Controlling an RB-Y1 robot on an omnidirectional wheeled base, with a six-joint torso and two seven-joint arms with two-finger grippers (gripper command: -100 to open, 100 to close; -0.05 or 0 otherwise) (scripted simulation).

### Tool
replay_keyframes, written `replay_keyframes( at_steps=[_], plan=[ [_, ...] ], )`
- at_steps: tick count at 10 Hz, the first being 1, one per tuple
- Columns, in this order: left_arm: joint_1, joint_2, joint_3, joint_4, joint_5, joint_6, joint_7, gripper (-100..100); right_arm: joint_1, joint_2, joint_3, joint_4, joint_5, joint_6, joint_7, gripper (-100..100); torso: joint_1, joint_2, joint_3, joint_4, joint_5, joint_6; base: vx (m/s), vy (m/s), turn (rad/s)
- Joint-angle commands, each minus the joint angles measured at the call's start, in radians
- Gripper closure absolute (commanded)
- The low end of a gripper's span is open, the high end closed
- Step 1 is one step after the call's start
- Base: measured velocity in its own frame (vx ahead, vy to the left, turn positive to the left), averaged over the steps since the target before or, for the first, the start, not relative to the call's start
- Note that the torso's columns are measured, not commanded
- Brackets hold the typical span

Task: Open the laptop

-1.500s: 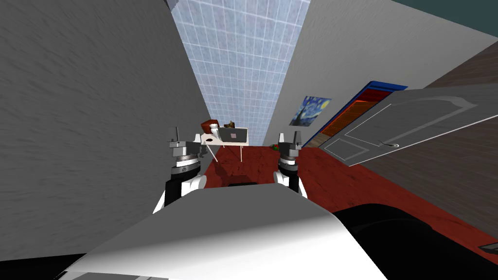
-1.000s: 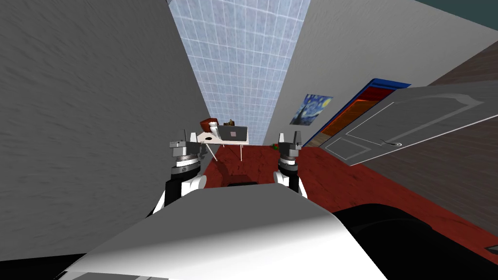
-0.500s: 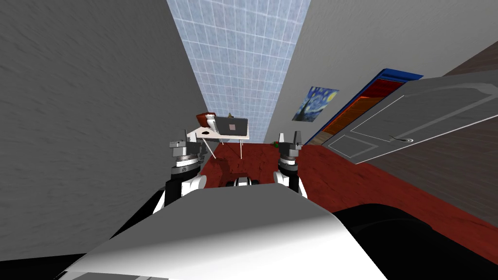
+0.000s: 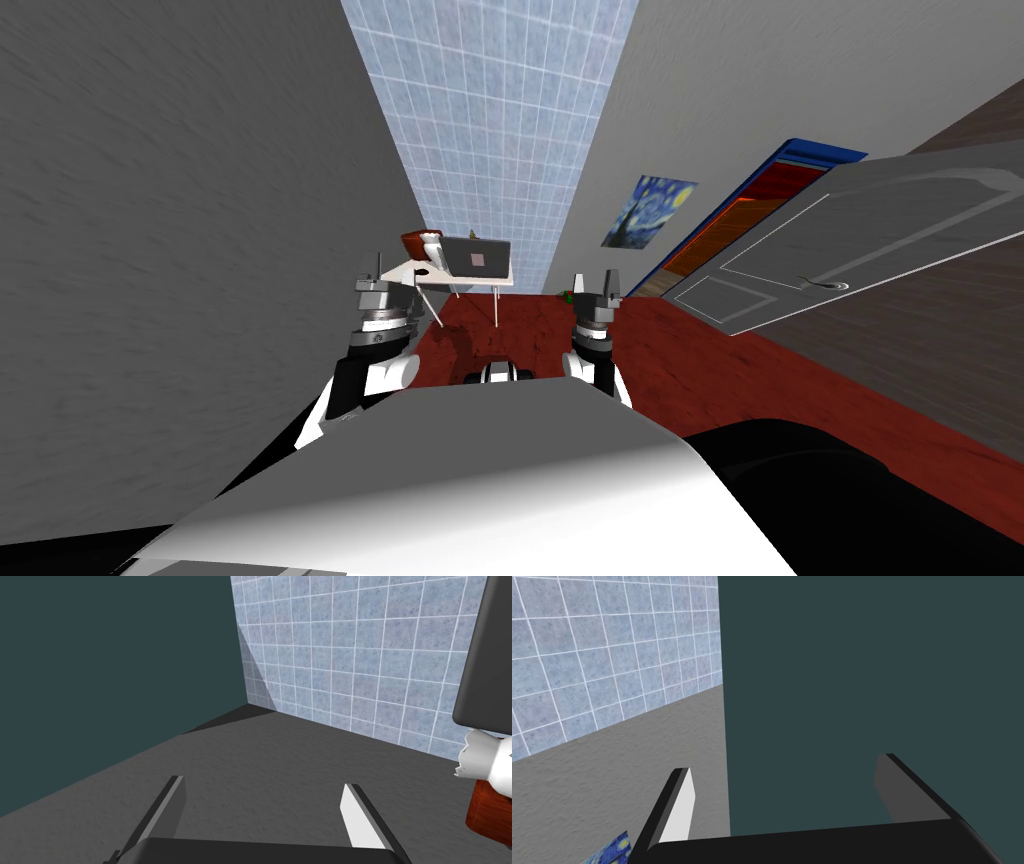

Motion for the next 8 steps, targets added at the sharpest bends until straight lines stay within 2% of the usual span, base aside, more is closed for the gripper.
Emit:
replay_keyframes(
  at_steps=[1, 4, 5, 6, 7, 8],
  plan=[
    [-0.034, 0.020, 0.011, -0.005, 0.004, 0.066, -0.004, -100, 0.000, 0.000, 0.000, 0.000, 0.000, 0.000, 0.000, 0, 0.000, 0.000, 0.000, 0.000, 0.000, 0.000, 0.033, 0.024, -0.009],
    [-0.084, 0.038, 0.026, -0.017, 0.009, 0.149, -0.009, -100, 0.000, 0.000, 0.000, 0.000, 0.000, 0.000, 0.000, 0, -0.001, 0.002, 0.001, 0.001, 0.000, 0.000, 0.024, 0.019, -0.014],
    [-0.084, 0.038, 0.026, -0.017, 0.009, 0.161, -0.009, -100, 0.000, 0.000, 0.000, 0.000, 0.000, 0.000, 0.000, 0, 0.000, 0.001, 0.000, 0.000, 0.000, 0.000, 0.024, 0.019, -0.010],
    [-0.112, 0.045, 0.033, -0.022, 0.011, 0.197, -0.011, -100, 0.000, 0.000, 0.000, 0.000, 0.000, 0.000, 0.000, 0, 0.000, 0.001, 0.000, 0.000, 0.000, 0.000, 0.030, 0.028, -0.020],
    [-0.112, 0.045, 0.033, -0.022, 0.011, 0.213, -0.011, -100, 0.000, 0.000, 0.000, 0.000, 0.000, 0.000, 0.000, 0, 0.001, 0.000, 0.000, 0.000, 0.000, 0.000, 0.024, 0.024, -0.010],
    [-0.140, 0.051, 0.041, -0.028, 0.014, 0.248, -0.014, -100, 0.000, 0.000, 0.000, 0.000, 0.000, 0.000, 0.000, 0, 0.000, 0.001, 0.000, 0.000, 0.000, 0.000, 0.028, 0.024, -0.017]
  ],
)
